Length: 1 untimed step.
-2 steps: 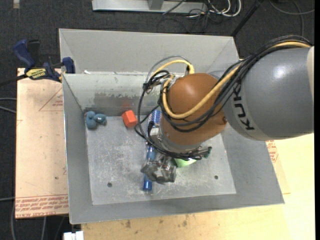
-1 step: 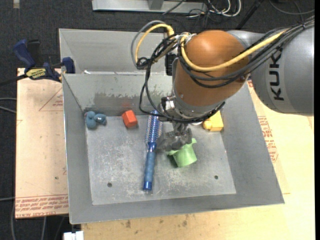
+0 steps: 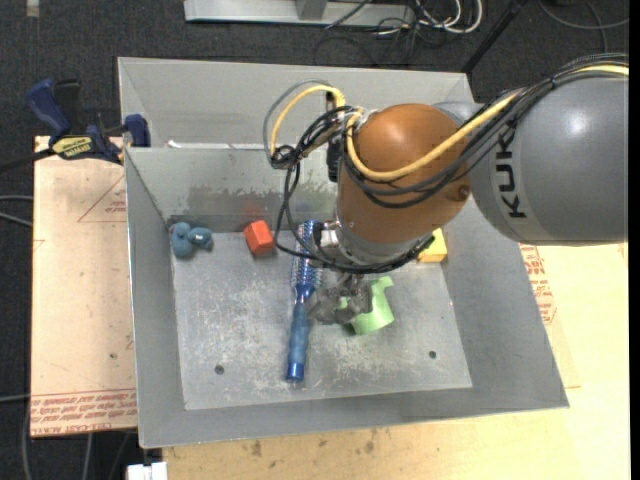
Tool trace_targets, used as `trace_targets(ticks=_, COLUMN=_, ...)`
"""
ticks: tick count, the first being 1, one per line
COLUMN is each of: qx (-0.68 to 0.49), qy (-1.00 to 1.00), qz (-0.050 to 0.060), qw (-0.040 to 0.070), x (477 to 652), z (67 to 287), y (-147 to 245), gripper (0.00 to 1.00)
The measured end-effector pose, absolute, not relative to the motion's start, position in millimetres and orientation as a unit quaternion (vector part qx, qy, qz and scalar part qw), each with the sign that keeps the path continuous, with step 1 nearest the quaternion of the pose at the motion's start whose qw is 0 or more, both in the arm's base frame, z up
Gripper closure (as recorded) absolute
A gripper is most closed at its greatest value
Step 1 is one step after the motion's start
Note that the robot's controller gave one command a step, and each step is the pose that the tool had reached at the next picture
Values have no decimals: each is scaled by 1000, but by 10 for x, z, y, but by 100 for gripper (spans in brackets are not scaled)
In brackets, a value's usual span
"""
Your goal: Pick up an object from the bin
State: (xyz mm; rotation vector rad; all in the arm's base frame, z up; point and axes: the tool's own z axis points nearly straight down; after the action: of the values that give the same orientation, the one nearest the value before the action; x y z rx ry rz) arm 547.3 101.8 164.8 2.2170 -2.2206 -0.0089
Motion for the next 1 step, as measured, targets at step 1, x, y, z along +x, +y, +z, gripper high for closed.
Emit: trace_targets(ticks=1, qx=706, qy=-708, qz=-1, qw=-1, x=5486, z=1684, y=1024, gripper=0)
